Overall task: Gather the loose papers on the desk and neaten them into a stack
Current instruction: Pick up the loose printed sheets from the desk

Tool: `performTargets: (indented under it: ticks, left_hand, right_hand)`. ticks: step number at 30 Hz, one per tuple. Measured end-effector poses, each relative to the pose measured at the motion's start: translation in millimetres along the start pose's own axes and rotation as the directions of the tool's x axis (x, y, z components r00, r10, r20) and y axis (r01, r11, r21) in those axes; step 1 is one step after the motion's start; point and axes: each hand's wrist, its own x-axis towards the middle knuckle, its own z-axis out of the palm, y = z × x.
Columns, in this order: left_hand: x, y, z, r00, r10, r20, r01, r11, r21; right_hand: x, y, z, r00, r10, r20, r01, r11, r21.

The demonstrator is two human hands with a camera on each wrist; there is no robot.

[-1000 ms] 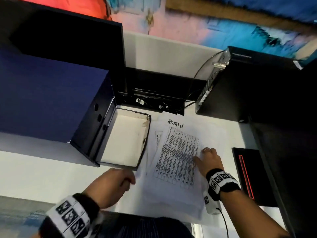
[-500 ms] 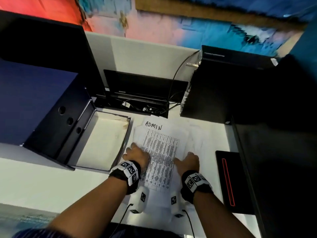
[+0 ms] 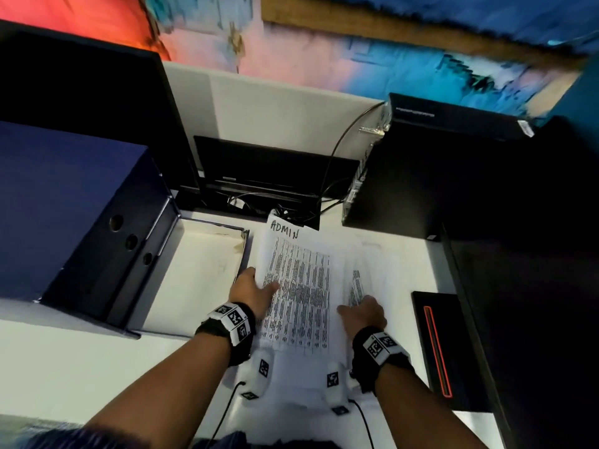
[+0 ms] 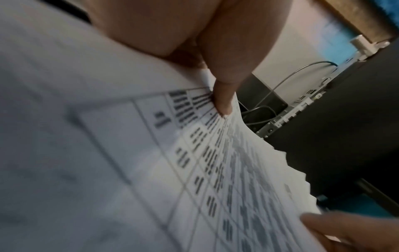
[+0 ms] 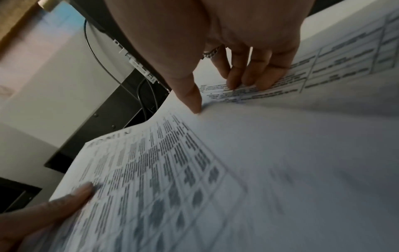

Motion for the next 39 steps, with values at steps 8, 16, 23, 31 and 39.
performTargets:
  ticks: [8,16,23,31,39]
  left_hand:
    - [-6.5,17.0,-21.0,0.998,0.07,0.003,-0.071,0.996,0.048]
    - [-17.9,49.8,-119.1,0.887,0.327,-0.325,-0.26,0.937,0.233]
    - [-11.8,49.3,-131.8,0.854,0.375,-0.361,-0.306,0.923,0.235]
    - [-11.6,48.7,-143.2,0.859,0.382,-0.34,-0.344,0.924,0.169]
    - [-15.0,47.7,-148.4,0.88,0.334,-0.338,-0.31,0.942,0.126]
  right_hand:
    - [-5.1,-2.4,-11.9,0.994,-0.071,-0.078,0.081,0.988,0.128]
    - [-25.5,-20.7,13.4,0.99,-0.128,-0.065,0.119,0.985,-0.124]
    - [-42.1,-49.0,56.9,0.995,-0.089,0.036,0.093,0.99,-0.109]
    - [-5.4,-16.9,8.8,0.983,-0.178,-0.047,0.17,0.976,-0.135]
    - [0.9,-30.8,5.1,0.991,-0.105,0.078,0.129,0.883,-0.451]
